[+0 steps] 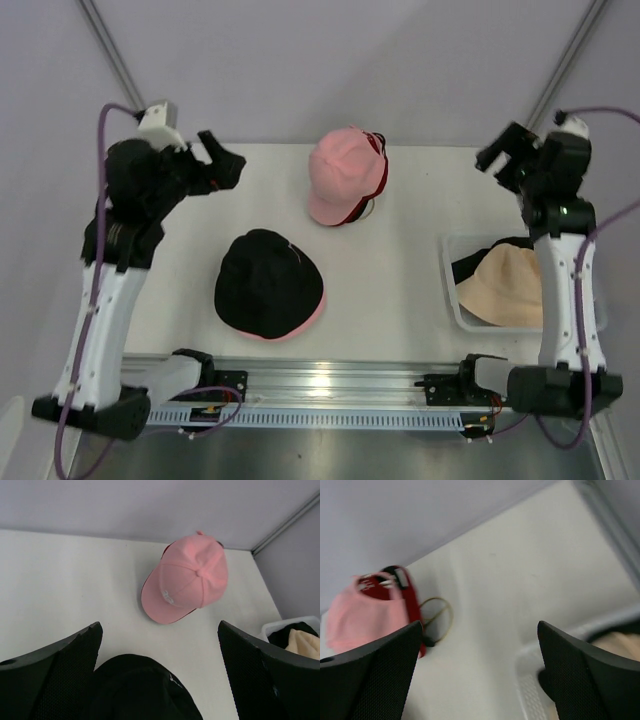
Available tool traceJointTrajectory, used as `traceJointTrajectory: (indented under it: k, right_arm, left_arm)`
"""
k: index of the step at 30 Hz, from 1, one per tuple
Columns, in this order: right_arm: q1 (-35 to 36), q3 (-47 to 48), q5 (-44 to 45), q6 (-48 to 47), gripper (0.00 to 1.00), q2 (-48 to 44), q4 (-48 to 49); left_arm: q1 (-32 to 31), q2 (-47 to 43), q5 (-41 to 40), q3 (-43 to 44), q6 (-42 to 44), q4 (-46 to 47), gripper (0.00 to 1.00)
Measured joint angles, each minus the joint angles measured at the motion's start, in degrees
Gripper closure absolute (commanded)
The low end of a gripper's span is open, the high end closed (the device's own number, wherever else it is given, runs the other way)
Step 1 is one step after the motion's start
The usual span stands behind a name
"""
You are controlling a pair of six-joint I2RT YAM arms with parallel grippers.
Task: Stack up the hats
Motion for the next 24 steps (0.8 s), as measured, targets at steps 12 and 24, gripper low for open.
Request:
traceJointTrajectory:
  k: [12,24]
  right_arm:
    - [-14.12,-27.74,9.64,5.33,0.1,-19.5,-15.23]
    - [-14.34,-36.44,15.96,3.15,0.35,-11.32,-12.33]
  left_arm:
    - [-2.8,-21.68,-0.83,-14.45,6.64,-4.66,0.0]
    - [-4.94,-22.88,-5.22,-19.69,8.59,-5.55,0.01]
